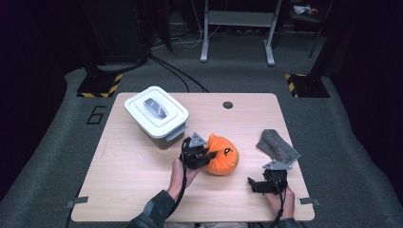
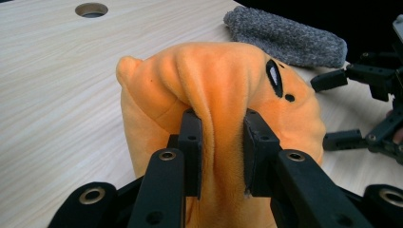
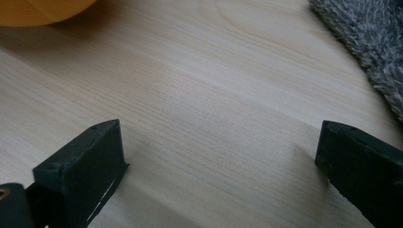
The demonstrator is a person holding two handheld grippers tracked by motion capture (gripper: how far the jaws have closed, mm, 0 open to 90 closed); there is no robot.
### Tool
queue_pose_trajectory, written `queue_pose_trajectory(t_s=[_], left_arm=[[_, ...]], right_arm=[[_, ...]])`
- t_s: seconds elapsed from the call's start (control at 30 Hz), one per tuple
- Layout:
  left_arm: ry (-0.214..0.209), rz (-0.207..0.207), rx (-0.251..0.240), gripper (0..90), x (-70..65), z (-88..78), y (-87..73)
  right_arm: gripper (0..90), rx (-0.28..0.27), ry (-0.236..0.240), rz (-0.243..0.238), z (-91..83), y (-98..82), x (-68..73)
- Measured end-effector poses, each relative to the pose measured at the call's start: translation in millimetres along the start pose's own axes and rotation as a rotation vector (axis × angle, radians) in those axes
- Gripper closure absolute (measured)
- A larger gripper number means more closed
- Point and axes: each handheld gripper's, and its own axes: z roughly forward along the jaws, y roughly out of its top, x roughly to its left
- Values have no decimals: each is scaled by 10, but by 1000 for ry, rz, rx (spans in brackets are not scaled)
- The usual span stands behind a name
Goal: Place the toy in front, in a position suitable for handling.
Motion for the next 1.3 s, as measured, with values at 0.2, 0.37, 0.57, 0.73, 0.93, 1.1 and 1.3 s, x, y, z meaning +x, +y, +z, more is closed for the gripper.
queue_pose_trajectory(t_s=[0.2, 0.37, 0.57, 0.73, 0.93, 1.1, 1.3], left_arm=[[27, -10, -5, 728, -37, 149, 130], [53, -47, -11, 720, -38, 249, 207], [54, -50, 33, 621, -73, 427, 105], [54, -46, 45, 400, -45, 367, 126], [27, -51, 32, 273, 23, 305, 98], [12, -47, 22, 245, 84, 232, 74], [-36, -48, 21, 255, 194, 212, 68]], right_arm=[[15, 0, 1, 0, 0, 0, -1], [15, 0, 3, -8, 0, 0, -6], [16, 0, 1, 1, 0, 0, 0], [17, -1, 2, -3, 0, 0, -2], [16, -1, 2, 1, -1, 0, 0], [17, -1, 1, 2, 0, 0, 1], [17, 0, 2, 1, -1, 0, 0]])
